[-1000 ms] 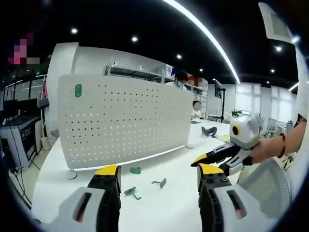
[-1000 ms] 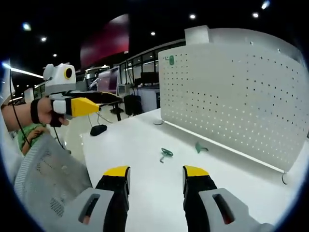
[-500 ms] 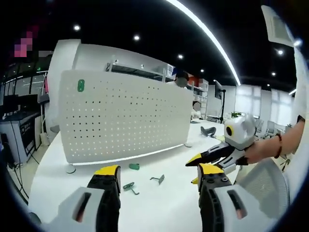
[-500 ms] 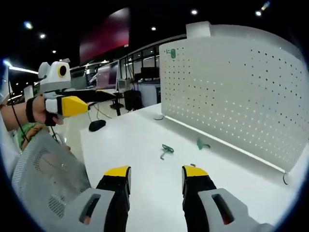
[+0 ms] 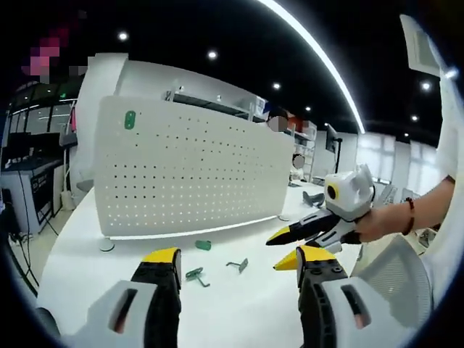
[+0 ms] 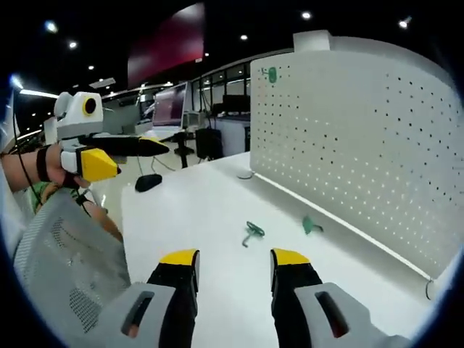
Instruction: Insert the hook assembly into the mounting plate slot until the hook locks in place.
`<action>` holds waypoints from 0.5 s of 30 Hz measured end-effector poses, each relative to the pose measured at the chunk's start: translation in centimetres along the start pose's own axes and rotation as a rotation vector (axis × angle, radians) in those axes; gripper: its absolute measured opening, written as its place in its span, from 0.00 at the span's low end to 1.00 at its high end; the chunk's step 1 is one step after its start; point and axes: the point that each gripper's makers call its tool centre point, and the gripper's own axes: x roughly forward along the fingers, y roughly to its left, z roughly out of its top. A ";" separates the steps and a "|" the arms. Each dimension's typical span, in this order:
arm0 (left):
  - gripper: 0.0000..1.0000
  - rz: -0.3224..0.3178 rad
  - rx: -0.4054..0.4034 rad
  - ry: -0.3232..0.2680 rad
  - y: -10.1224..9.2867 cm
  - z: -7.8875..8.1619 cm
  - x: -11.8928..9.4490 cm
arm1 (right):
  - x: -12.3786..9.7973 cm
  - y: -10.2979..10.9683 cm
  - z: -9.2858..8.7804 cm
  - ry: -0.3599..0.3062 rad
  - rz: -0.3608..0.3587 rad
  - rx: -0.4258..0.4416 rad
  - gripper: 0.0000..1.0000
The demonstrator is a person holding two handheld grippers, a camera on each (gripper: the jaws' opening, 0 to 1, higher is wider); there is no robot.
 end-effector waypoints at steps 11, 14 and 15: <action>0.68 -0.013 0.010 0.032 -0.5 -0.9 -0.1 | 1.5 -0.5 0.3 0.025 0.035 -0.030 0.37; 0.68 -0.017 0.006 0.022 -0.7 -0.8 -0.1 | 1.9 -0.7 0.3 0.050 0.035 -0.049 0.35; 0.68 -0.016 0.004 0.021 -0.7 -0.8 -0.2 | 2.0 -0.7 0.3 0.051 0.039 -0.050 0.35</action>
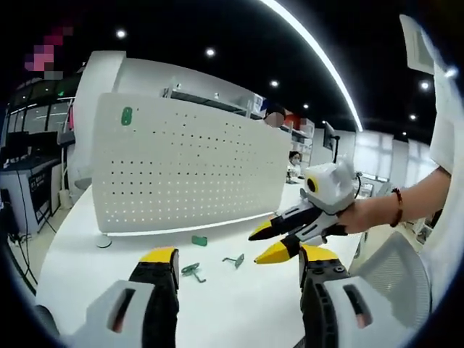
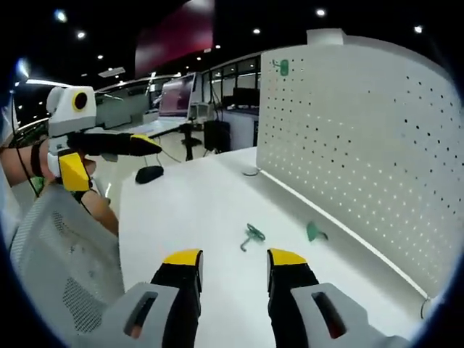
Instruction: Insert the hook assembly into the mounting plate slot until the hook locks in place.
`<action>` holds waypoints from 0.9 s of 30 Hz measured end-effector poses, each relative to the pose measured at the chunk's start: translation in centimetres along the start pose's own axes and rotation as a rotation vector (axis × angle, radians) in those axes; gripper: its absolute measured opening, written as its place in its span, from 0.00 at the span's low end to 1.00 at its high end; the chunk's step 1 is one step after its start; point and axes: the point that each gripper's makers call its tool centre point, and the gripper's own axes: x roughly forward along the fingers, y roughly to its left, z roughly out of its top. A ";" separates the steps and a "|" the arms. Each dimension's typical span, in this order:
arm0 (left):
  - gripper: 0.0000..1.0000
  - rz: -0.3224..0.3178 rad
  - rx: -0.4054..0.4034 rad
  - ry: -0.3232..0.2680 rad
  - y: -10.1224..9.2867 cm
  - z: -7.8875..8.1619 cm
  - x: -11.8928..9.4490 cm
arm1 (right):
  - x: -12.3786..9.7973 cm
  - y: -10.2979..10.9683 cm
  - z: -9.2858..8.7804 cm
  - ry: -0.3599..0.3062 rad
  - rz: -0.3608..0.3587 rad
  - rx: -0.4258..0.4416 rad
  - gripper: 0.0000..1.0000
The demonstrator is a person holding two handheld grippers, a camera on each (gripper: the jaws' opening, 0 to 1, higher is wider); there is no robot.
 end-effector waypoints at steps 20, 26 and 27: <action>0.68 0.042 -0.043 -0.014 0.5 -0.5 -0.9 | 3.6 -0.8 0.4 0.037 0.053 -0.003 0.30; 0.70 0.045 -0.050 -0.008 0.7 -0.9 -1.3 | 4.6 -0.9 0.5 0.045 0.070 0.021 0.28; 0.70 0.049 -0.055 -0.003 0.8 -1.0 -1.4 | 4.7 -0.9 0.5 0.046 0.072 0.019 0.28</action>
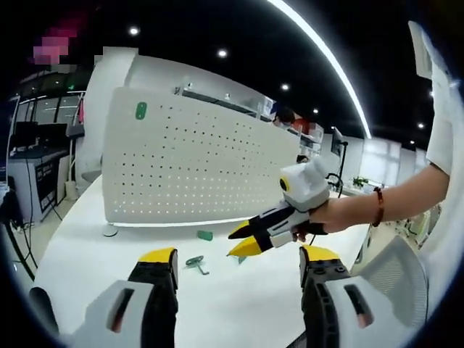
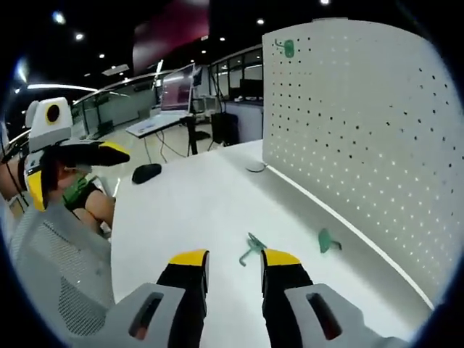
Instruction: Insert the hook assembly into the mounting plate slot until the hook locks in place.
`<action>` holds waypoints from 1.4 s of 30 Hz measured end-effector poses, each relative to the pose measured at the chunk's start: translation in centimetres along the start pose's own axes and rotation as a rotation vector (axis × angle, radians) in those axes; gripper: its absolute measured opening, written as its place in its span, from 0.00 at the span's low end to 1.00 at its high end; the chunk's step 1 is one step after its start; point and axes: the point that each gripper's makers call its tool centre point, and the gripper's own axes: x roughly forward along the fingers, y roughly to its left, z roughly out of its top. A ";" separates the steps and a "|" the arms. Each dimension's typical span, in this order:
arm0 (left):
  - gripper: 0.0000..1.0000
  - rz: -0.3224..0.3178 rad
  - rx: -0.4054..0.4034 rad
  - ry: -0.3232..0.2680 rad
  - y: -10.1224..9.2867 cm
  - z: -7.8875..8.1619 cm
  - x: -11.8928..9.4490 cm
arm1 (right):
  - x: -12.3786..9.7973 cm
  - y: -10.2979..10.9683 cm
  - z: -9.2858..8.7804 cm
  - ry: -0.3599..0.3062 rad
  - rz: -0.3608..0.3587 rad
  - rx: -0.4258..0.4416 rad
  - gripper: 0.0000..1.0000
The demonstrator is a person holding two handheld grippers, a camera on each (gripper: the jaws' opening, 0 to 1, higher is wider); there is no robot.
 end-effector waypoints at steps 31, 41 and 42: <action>0.69 -0.041 0.043 0.029 -0.3 0.7 1.5 | 4.8 -2.1 -1.7 0.119 0.049 -0.049 0.23; 0.68 -0.025 0.029 0.019 0.2 0.5 0.9 | 6.0 -2.8 -3.3 0.164 0.034 -0.026 0.17; 0.68 -0.022 0.027 0.016 0.3 0.6 0.9 | 6.1 -2.9 -3.3 0.161 0.028 -0.017 0.17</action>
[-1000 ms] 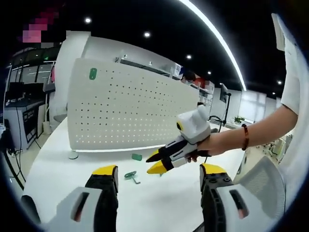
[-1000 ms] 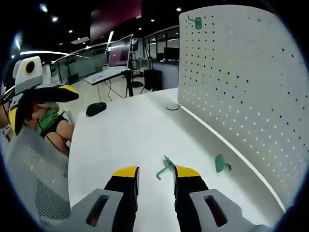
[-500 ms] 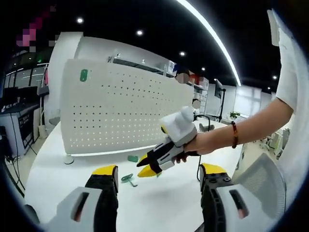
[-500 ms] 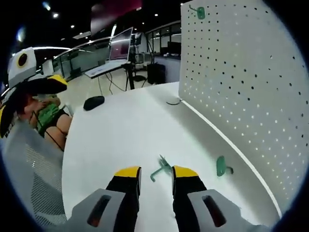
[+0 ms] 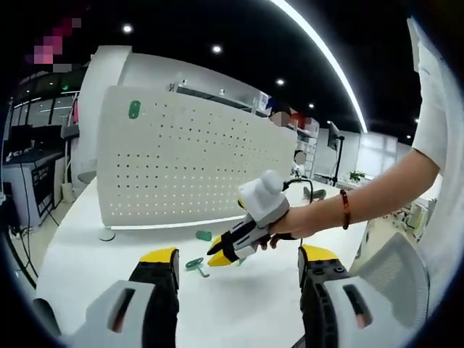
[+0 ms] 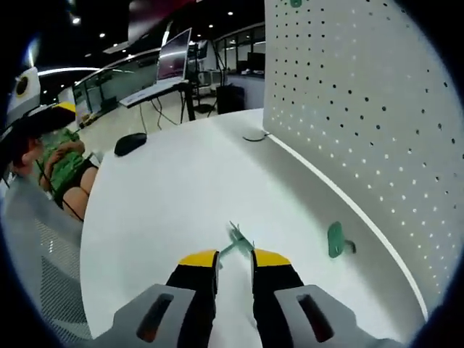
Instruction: Insert the hook assembly into the mounting plate slot until the hook locks in place.
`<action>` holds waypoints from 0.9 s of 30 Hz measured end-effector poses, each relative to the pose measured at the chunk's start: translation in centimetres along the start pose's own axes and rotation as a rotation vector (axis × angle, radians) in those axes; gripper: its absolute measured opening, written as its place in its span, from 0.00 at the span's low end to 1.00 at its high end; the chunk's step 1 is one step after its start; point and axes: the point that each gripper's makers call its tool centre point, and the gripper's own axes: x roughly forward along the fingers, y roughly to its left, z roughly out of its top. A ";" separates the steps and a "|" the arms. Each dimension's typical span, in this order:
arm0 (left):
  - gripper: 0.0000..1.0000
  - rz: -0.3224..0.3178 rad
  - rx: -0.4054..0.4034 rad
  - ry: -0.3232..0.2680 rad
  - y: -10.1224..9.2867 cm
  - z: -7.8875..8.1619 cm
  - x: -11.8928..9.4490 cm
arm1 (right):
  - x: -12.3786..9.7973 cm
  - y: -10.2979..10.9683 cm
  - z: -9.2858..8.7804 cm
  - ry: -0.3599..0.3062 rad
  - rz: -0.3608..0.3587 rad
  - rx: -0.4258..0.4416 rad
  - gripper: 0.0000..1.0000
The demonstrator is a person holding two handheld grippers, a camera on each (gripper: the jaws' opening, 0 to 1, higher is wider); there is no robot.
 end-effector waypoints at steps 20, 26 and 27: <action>0.65 0.007 -0.005 0.021 0.3 -0.5 -0.1 | 2.5 -1.0 -0.6 0.042 0.013 -0.027 0.14; 0.66 0.007 -0.003 0.027 0.3 -0.6 -0.1 | 2.8 -1.3 -1.0 0.059 0.013 -0.041 0.09; 0.66 0.004 -0.001 0.031 0.2 -0.6 -0.1 | 2.9 -1.3 -1.0 0.059 0.013 -0.035 0.08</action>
